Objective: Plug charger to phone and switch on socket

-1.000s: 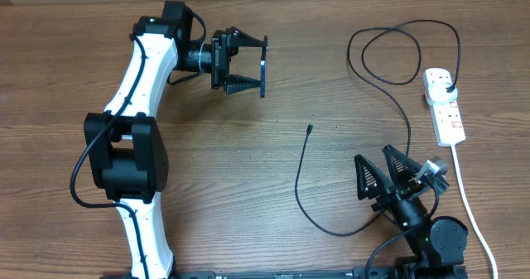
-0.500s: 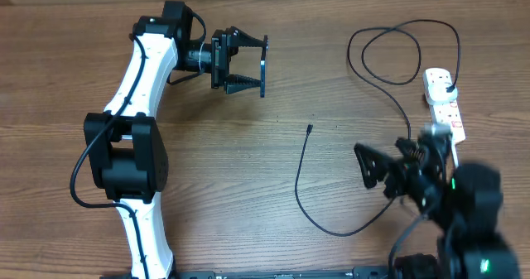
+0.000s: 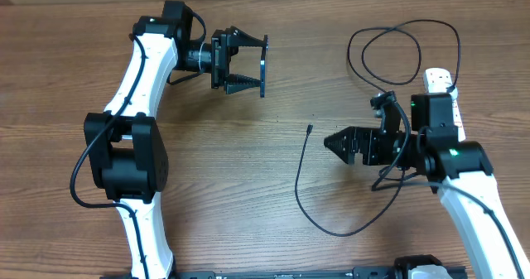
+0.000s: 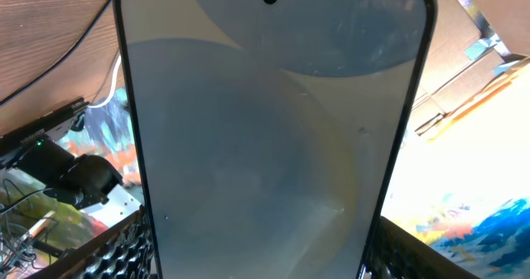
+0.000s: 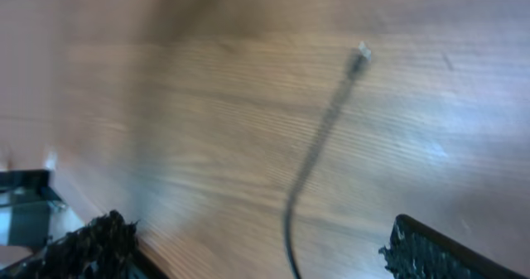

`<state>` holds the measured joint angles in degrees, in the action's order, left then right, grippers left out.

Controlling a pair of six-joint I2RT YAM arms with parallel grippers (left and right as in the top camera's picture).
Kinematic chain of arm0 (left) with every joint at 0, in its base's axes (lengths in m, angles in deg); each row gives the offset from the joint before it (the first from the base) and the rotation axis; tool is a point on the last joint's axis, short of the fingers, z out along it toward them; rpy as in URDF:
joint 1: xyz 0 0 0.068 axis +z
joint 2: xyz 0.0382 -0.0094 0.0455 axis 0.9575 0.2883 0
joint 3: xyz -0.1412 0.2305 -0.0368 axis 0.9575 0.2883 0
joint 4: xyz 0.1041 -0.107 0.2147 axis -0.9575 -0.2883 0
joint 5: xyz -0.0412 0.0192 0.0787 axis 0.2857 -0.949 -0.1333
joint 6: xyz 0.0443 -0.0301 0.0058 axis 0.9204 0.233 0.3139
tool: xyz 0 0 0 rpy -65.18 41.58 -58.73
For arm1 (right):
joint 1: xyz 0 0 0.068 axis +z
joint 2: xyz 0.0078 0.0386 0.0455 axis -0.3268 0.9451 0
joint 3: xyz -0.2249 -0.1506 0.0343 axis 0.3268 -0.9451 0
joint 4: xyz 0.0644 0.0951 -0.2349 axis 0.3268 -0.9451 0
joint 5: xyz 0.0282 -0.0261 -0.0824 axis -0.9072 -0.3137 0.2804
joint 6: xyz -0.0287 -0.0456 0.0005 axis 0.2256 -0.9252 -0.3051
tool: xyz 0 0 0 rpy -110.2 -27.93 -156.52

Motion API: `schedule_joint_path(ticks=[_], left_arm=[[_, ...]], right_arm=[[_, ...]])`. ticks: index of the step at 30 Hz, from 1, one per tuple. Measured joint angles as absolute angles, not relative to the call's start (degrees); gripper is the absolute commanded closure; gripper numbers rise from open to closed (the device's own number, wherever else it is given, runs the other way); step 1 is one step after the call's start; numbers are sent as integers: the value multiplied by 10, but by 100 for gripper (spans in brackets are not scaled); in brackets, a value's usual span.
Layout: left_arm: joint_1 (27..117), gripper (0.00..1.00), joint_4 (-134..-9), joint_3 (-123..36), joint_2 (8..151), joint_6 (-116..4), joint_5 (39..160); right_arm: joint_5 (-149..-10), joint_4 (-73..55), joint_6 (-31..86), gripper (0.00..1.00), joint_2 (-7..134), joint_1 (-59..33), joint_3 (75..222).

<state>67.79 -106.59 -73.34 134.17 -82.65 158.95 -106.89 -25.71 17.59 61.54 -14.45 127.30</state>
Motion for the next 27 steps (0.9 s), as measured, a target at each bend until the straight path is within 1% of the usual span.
schedule_joint_path(ticks=[3,6,10,12,14,18,21,26,27], left_arm=[[678,24,-1066,-733,1341,-826,1590],[678,24,-1065,-733,1341,-826,1590],[678,24,-1065,-733,1342,-826,1590],[678,24,-1066,-733,1342,-826,1590],[678,25,-1066,-733,1342,-826,1590],[678,25,-1066,-733,1342,-826,1590],[678,25,-1066,-733,1342,-826,1590],[678,25,-1066,-733,1341,-825,1590],[678,25,-1066,-733,1342,-824,1590]], right_arm=[[-986,-342,176,0,640,-113,1316],[-898,-413,184,0,660,-66,1401],[-797,-501,210,0,701,7,1556],[-774,-503,224,0,719,42,1613],[-770,-475,233,0,731,70,1640],[-772,-403,243,0,746,121,1648],[-761,-392,250,0,757,154,1653],[-749,-391,269,0,785,168,1709],[-745,-390,274,4,793,168,1723]])
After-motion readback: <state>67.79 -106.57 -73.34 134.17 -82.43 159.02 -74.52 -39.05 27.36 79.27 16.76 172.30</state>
